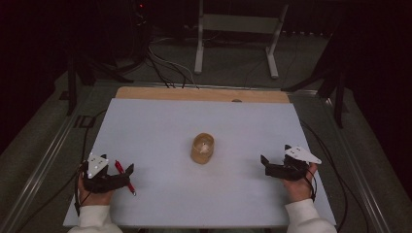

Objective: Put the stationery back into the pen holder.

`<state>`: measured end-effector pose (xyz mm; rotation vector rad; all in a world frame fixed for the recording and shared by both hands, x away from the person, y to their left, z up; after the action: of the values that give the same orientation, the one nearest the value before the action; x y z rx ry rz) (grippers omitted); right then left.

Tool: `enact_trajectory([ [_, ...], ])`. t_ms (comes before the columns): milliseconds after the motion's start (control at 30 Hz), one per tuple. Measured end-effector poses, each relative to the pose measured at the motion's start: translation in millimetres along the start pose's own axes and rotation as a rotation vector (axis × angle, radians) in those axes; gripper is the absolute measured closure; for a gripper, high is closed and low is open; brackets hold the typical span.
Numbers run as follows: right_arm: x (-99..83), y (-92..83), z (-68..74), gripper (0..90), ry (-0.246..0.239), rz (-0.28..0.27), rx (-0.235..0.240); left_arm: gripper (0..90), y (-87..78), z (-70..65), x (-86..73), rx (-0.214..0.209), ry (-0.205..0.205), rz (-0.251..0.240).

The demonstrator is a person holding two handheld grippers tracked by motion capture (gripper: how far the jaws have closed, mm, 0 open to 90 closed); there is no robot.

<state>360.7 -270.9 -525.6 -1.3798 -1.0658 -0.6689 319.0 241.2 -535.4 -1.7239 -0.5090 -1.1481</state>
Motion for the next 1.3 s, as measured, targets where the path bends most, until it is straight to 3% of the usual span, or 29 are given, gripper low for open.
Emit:
enact_trajectory([
  [667,-3.0,-3.4,2.2,0.0,-0.005,0.002,-0.001,0.2,4.0,-10.6,-16.2,0.031,-0.031,0.089],
  [1300,-4.2,-8.1,3.4,0.0,-0.003,-0.004,0.001,0.2,11.1,-28.4,-44.2,0.001,-0.042,0.224],
])
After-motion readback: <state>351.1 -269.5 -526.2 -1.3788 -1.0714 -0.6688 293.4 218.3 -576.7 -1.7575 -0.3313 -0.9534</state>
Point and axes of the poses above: each handheld gripper's, and its own axes: y roughly forward along the jaws, x roughly out of its top, z roughly to its left, the point moved 8 cm from there along y, roughly forward along the jaws, and after that the axes turned 12 degrees about -x, right-handed, at the moved point
